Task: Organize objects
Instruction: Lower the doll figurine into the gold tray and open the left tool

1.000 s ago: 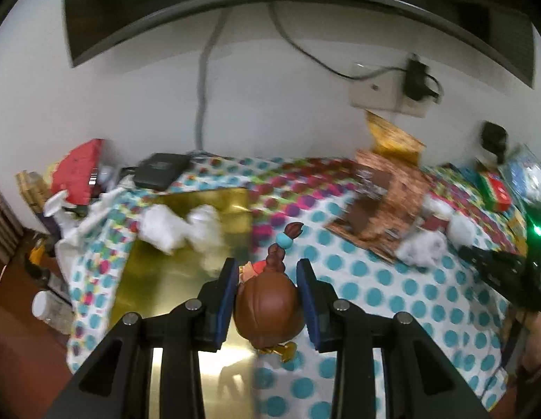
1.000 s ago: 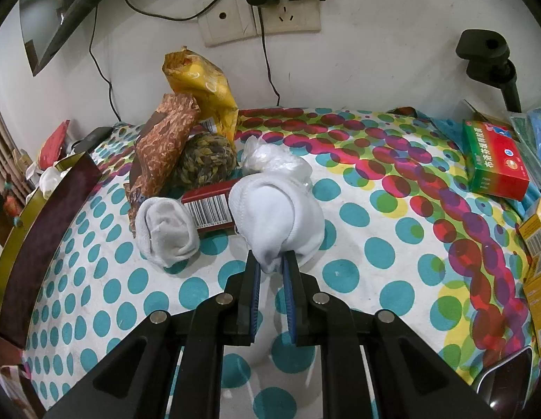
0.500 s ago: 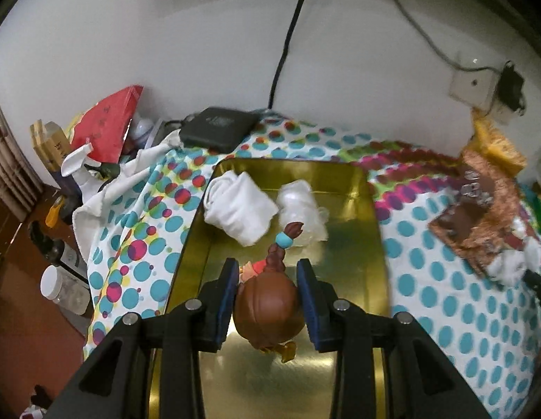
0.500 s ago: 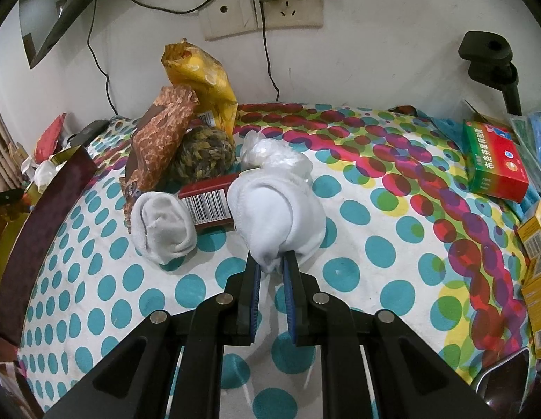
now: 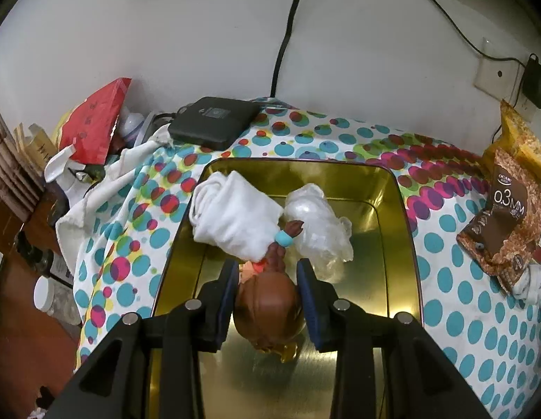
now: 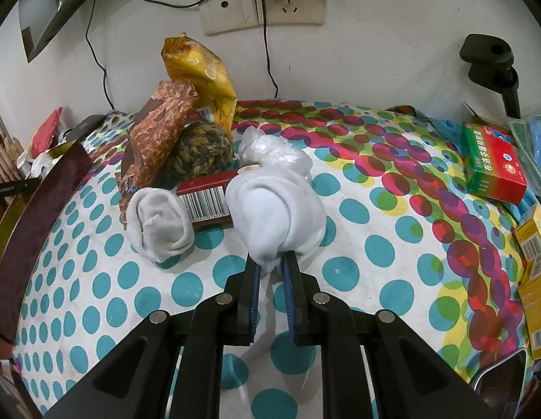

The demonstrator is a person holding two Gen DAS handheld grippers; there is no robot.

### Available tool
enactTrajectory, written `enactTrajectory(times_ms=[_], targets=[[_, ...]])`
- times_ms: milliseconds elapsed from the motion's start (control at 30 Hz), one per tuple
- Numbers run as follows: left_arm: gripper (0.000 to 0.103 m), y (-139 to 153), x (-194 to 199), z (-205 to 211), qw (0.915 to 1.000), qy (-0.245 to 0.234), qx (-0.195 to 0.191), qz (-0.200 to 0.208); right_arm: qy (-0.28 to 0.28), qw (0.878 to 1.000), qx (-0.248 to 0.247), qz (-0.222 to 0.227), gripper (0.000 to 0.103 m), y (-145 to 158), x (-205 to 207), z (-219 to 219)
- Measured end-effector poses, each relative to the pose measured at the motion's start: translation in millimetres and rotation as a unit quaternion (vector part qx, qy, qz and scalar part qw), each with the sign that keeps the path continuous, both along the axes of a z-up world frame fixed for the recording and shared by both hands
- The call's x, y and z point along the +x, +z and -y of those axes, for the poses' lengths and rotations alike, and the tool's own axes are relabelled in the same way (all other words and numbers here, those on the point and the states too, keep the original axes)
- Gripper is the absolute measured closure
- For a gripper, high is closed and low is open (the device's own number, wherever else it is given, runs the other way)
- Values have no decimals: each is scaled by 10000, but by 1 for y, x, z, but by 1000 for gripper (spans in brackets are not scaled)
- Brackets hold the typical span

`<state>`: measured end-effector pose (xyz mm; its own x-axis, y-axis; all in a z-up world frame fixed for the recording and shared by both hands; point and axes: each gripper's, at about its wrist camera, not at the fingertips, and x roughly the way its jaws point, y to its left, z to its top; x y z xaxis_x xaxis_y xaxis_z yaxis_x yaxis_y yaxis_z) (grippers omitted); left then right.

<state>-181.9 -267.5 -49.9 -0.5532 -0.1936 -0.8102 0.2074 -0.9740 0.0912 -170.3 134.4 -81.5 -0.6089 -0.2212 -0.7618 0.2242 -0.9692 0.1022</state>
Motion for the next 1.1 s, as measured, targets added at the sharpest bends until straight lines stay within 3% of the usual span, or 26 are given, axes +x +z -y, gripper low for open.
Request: enactTrajectory(times_ms=[267,333,467,667,967,1100], targets=[[67,-3,-10,2,10000,35,-45,26,1,10000,-3,-7,88,-1,-1,-1],[61,-2,-9,2,9999,82,-83,37,-5,10000,7,-18,88,-1,0,-2],[59,-1,-6,6,9998,144,96,43,-9,10000,-9,-19,88,-1,-1,-1],[59,6,5,0,9999,144,75,-3,-4,10000,-6,-16,88,-1,-1,-1],[54,44,77,-56,9985,15,-213,-500,-66,9998,-127,-147,90,4,3,-7],[53,47,104,-79,9985,-81,-43,-531,-90,9995,-196,-233,90,7,6,-9]])
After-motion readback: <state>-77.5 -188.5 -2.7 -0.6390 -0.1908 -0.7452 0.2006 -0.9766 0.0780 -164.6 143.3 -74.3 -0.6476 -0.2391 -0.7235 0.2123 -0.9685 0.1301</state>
